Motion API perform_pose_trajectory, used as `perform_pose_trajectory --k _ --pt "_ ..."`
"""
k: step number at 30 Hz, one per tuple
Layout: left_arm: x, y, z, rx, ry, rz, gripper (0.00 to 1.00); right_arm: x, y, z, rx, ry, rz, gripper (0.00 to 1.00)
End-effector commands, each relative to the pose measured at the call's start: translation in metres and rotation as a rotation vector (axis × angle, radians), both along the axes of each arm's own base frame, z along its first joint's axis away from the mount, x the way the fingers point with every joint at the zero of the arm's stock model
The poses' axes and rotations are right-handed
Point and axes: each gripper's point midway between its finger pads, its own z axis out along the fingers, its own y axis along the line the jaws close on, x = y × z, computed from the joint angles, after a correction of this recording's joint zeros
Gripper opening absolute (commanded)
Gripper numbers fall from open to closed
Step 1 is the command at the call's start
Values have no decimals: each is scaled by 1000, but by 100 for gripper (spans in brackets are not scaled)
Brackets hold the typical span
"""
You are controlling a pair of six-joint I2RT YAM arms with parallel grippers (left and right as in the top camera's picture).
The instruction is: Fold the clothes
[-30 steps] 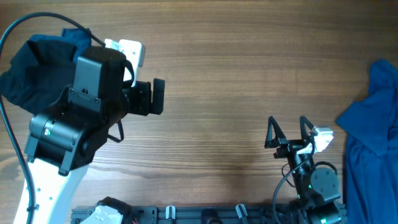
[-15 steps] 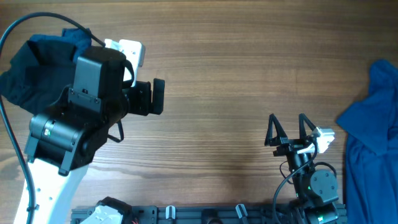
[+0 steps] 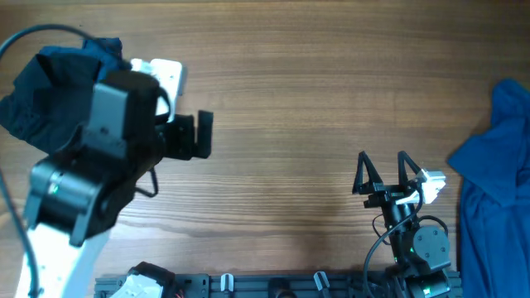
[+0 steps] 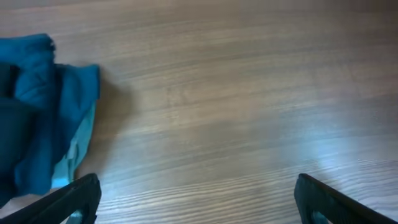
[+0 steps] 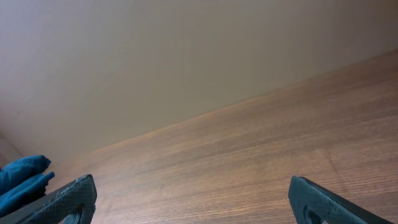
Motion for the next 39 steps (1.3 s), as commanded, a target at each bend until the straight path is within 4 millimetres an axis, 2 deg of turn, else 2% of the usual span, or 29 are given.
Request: perform_pose_trajectory --k 1,4,8,14,19,27,32,39 --pt "11 17 32 -133 -240 30 100 0 -1 -1 11 -1 -7 100" --pt "17 23 39 -224 -428 7 100 0 -1 -1 11 -1 -7 100" --pt "10 33 30 -256 -681 -8 100 0 -1 -1 10 -1 -7 100" --pt "-25 44 16 -253 -948 -2 100 0 -1 -1 10 -1 -7 100" --pt "-47 50 6 -246 -1080 5 100 0 -1 -1 11 -1 -7 100" --pt "-65 54 -17 -243 -1172 24 100 0 -1 -1 11 -1 -7 100" --pt "-58 57 -32 -239 -1151 44 100 0 -1 -1 10 -1 -7 100" --pt "-37 63 -92 -224 -1030 96 100 0 -1 -1 10 -1 -7 100"
